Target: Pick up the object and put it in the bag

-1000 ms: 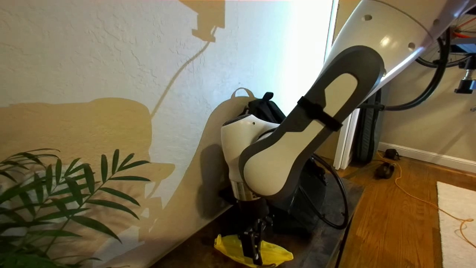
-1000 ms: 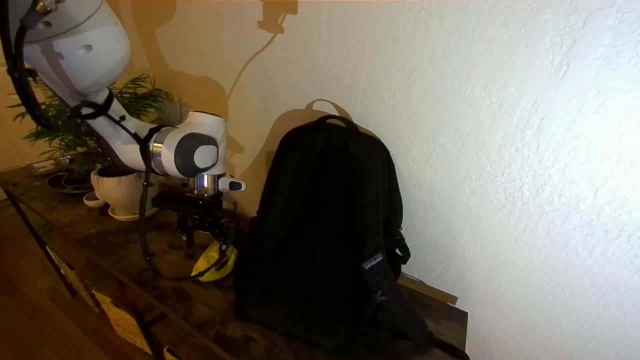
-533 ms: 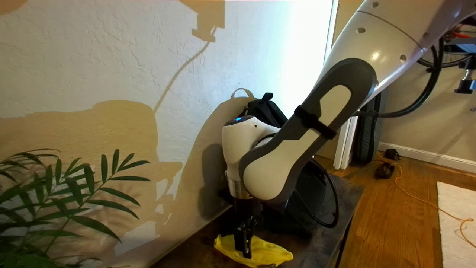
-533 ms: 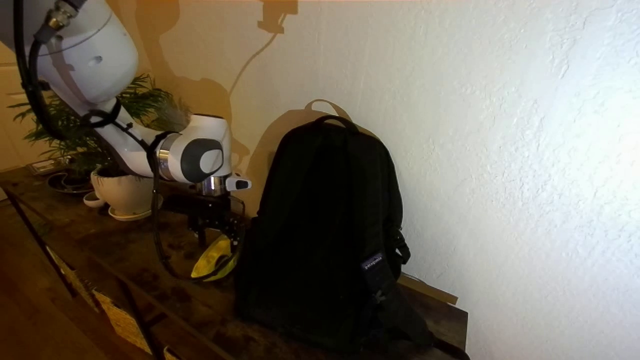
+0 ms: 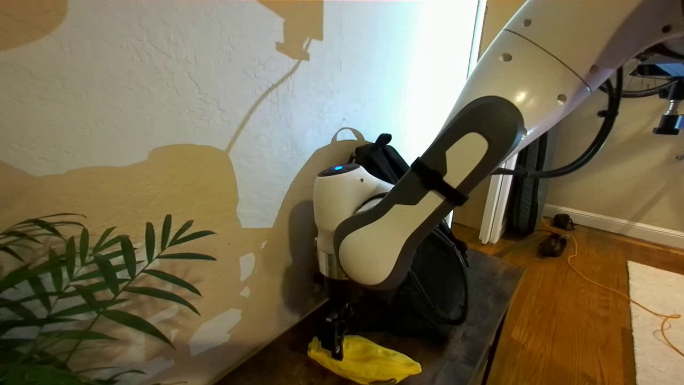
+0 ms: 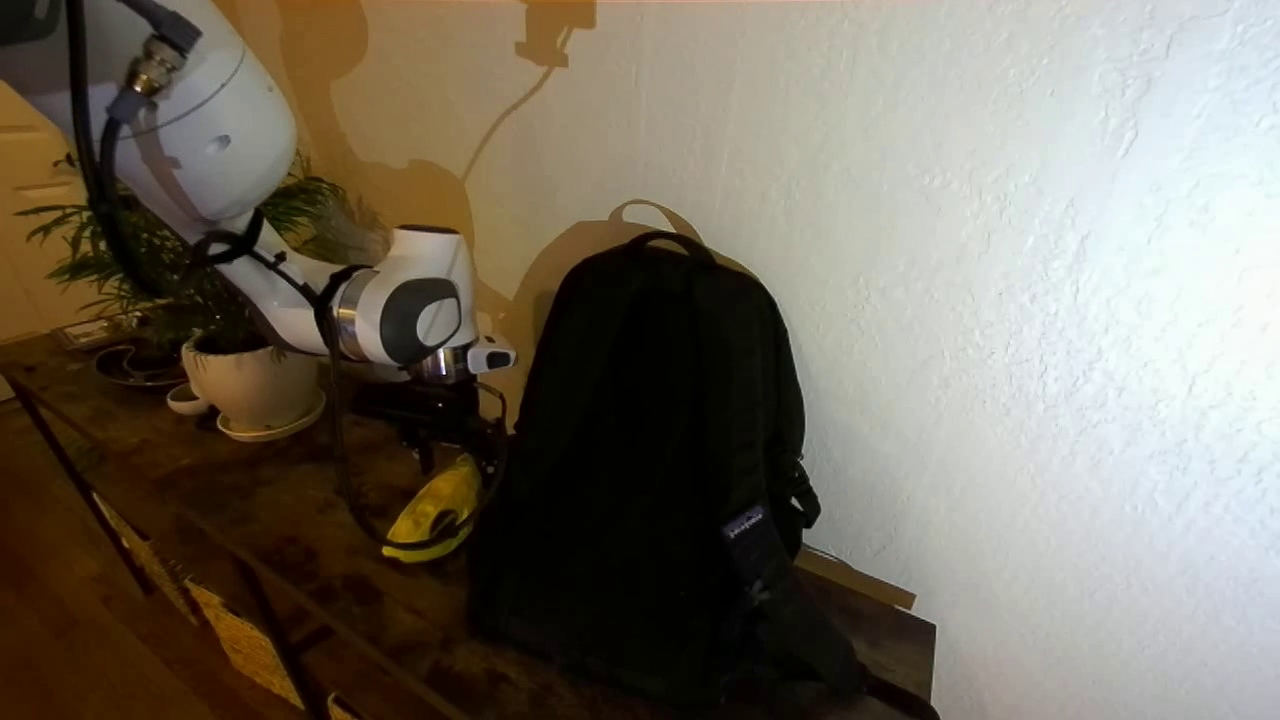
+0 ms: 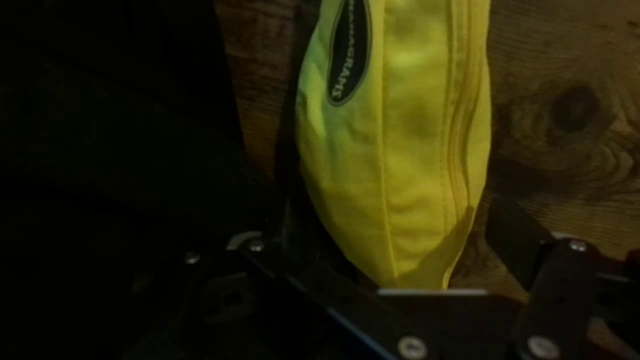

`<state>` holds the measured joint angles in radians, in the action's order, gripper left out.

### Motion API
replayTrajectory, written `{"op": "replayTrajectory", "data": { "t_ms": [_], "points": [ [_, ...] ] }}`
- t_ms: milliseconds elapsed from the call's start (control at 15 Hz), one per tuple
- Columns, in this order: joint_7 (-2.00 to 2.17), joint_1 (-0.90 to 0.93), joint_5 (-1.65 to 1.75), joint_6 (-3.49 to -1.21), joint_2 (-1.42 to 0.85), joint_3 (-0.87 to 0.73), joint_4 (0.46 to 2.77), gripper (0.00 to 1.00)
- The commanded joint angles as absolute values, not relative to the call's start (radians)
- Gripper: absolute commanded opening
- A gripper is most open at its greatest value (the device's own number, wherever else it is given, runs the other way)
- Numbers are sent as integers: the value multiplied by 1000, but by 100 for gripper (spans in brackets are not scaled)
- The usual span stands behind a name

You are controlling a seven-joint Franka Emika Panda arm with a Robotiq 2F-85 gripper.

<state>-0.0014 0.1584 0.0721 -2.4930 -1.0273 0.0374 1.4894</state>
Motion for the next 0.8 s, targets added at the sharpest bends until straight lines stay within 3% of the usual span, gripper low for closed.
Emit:
{"op": "replayTrajectory", "data": {
  "t_ms": [0, 733],
  "points": [
    [-3, 155, 73, -2486, -998, 43, 1512, 100],
    [14, 150, 60, -2463, -966, 48, 1577, 100]
  ]
}}
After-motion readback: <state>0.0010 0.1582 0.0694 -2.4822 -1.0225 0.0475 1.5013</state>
